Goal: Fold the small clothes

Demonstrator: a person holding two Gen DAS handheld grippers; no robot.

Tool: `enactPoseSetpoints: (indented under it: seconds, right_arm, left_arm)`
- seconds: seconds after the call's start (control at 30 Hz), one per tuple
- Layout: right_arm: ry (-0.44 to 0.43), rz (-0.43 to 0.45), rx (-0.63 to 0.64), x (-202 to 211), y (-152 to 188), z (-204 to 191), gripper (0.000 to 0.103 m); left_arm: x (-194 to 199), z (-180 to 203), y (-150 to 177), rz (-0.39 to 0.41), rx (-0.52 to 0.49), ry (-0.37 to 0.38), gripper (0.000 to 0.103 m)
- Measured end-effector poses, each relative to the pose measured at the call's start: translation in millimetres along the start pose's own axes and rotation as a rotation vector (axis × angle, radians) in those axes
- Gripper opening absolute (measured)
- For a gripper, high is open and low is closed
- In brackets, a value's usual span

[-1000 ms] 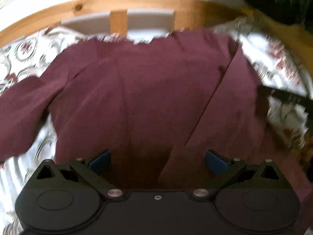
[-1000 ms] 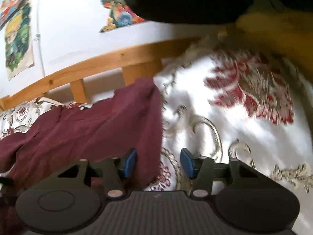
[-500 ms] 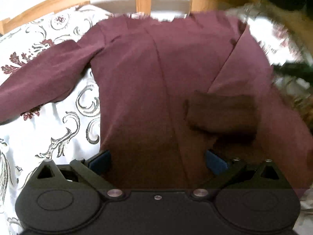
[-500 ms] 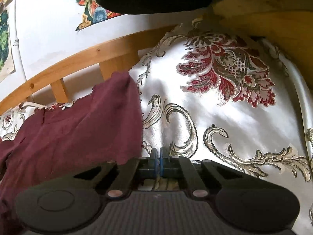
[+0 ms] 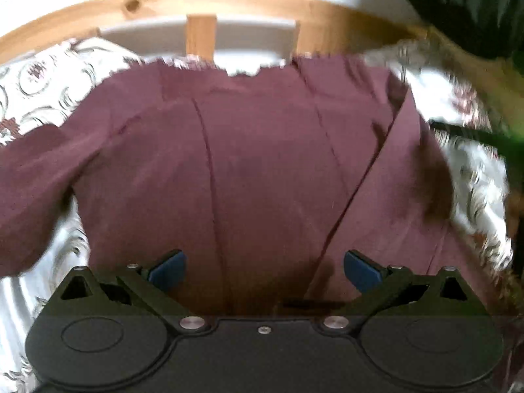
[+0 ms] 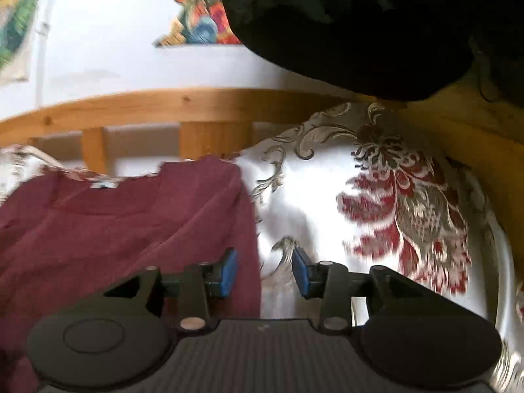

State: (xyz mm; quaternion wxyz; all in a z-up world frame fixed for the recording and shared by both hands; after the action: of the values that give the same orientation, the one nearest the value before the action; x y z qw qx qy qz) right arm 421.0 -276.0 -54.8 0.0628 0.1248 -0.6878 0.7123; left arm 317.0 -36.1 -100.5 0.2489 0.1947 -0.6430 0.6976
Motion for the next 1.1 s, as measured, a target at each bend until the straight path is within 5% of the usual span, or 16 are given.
enactPoseSetpoints:
  seconds: [0.2,0.43,0.73,0.9,1.1]
  right_arm:
    - [0.028,-0.01,0.085,-43,-16,-25,0.042]
    - [0.065,0.019,0.329,-55,-1,-70,0.042]
    - [0.007,0.092,0.256,31,2,-47,0.082]
    - [-0.101,0.118,0.212,98,9,-57,0.103]
    - [-0.208,0.08,0.12,160,23,-85,0.103]
  left_arm:
    - [20,-19,34,-0.029,-0.103,-0.012,0.102]
    - [49,-59,60,-0.043,-0.057,-0.026,0.102]
    - [107,-87,54,0.029,0.142,-0.019,0.102]
    - [160,-143,44,0.134,0.225,-0.132,0.102]
    - [228,-216,30,0.213,0.111,-0.363,0.102]
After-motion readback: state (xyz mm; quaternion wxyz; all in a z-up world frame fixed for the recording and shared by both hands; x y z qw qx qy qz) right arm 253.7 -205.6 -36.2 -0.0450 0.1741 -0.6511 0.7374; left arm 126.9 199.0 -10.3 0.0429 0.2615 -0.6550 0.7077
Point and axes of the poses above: each gripper's, at about its wrist camera, not at the fingertips, and x roughly against the way its jaws point, z to its right, y to its underside, the point moved 7 cm from there along -x, roughly the way its jaws point, and after that the axes turned 8 degrees about z, right-handed, at the moved point
